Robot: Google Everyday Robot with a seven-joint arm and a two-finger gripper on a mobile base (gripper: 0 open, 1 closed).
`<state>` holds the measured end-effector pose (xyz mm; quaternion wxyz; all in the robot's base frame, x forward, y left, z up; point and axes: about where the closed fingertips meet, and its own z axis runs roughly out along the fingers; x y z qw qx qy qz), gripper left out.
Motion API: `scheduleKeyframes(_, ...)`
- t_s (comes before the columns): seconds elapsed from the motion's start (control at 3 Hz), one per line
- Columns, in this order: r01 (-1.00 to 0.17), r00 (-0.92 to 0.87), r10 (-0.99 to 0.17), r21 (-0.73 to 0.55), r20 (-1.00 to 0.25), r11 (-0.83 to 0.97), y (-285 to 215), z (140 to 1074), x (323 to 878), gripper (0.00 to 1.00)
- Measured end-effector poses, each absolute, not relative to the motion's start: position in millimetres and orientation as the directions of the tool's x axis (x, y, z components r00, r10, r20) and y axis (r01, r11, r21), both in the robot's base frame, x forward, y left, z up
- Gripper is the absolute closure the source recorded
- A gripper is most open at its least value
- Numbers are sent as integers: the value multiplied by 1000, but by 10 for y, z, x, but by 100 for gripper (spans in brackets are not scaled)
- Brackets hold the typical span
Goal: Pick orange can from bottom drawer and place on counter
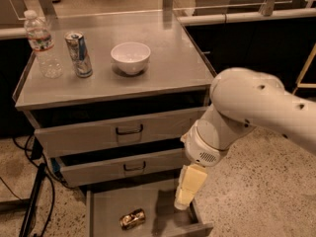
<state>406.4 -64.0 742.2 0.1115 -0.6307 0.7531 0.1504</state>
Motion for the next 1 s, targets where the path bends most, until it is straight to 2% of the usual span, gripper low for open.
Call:
scheduleKeyframes(0.33, -984, -172, -898, 114, -404, 137, -460, 7038, 4110, 0)
scheduleKeyframes(1.0, -980, -191, -898, 126, -397, 152, -377, 6691, 4018, 0)
